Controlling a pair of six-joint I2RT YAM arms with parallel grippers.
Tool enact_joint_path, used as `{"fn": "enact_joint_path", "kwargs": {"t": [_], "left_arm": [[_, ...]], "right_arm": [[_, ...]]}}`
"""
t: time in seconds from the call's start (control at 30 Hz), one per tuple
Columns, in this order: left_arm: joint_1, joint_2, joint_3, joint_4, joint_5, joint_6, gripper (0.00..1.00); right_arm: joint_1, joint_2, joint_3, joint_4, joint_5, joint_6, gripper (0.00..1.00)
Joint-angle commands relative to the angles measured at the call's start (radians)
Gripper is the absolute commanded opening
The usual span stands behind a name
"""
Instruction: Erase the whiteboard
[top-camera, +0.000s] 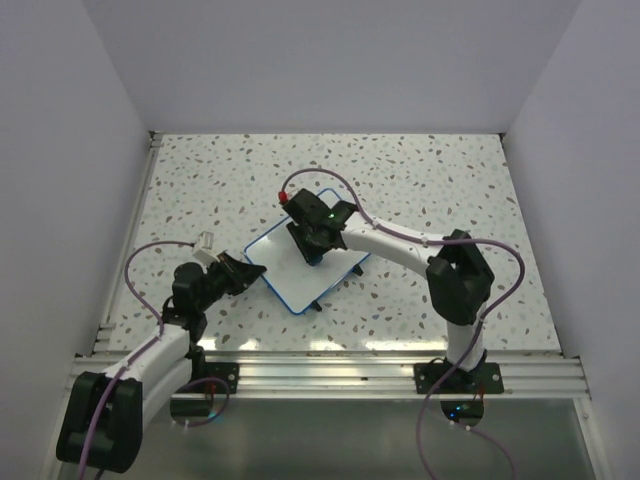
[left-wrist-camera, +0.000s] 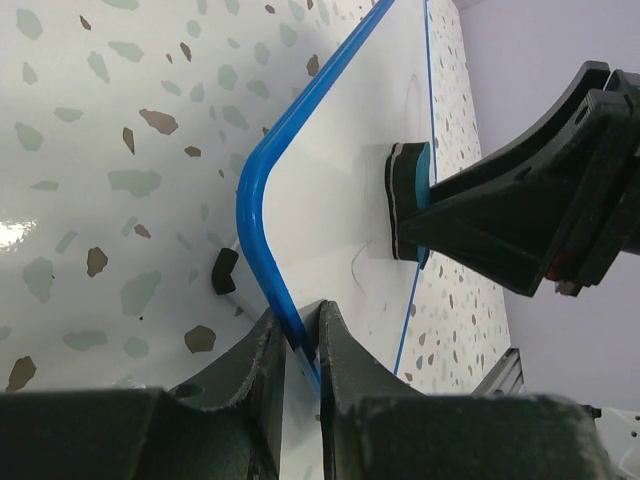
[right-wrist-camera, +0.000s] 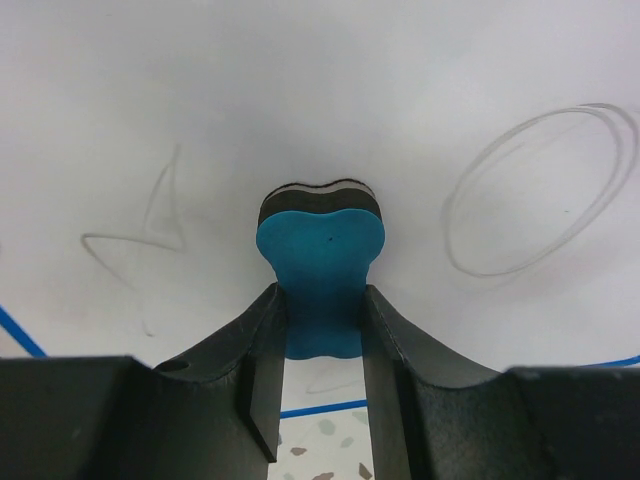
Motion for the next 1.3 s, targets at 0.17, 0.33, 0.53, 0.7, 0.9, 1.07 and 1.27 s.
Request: {"fn": "enact_joint_path", "kwargs": {"t": [0.17, 0.33, 0.53, 0.7, 0.9, 1.07, 1.27], "left_arm": [[-0.001, 0.006, -0.139, -0.092, -0.042, 0.12, 0.0], [0.0, 0.004, -0.137, -0.094, -0.039, 0.122, 0.0], [0.0, 0.0, -0.137, -0.092, -0.039, 0.122, 0.0], [-0.001, 0.001, -0.137, -0.092, -0.039, 0.123, 0.0], [-0.001, -0.005, -0.14, -0.092, -0.034, 0.123, 0.0], [0.0, -0.014, -0.145, -0.095, -0.038, 0.123, 0.0], [0.0, -0.014, -0.143, -0.094, -0.036, 0.123, 0.0]], "right_arm": [[-0.019, -0.008, -0.011, 0.028, -0.062, -0.018, 0.0], [0.033, 0.024, 0.04, 0.019, -0.106, 0.0, 0.0], [0.093, 0.045, 0.086, 0.008, -0.132, 0.017, 0.0], [0.119, 0.059, 0.117, 0.003, -0.163, 0.03, 0.0], [0.117, 0.093, 0.195, -0.043, -0.12, 0.008, 0.0], [0.061, 0.13, 0.252, -0.075, -0.118, -0.019, 0.0], [-0.017, 0.151, 0.242, -0.074, -0.125, -0.032, 0.0]]}}
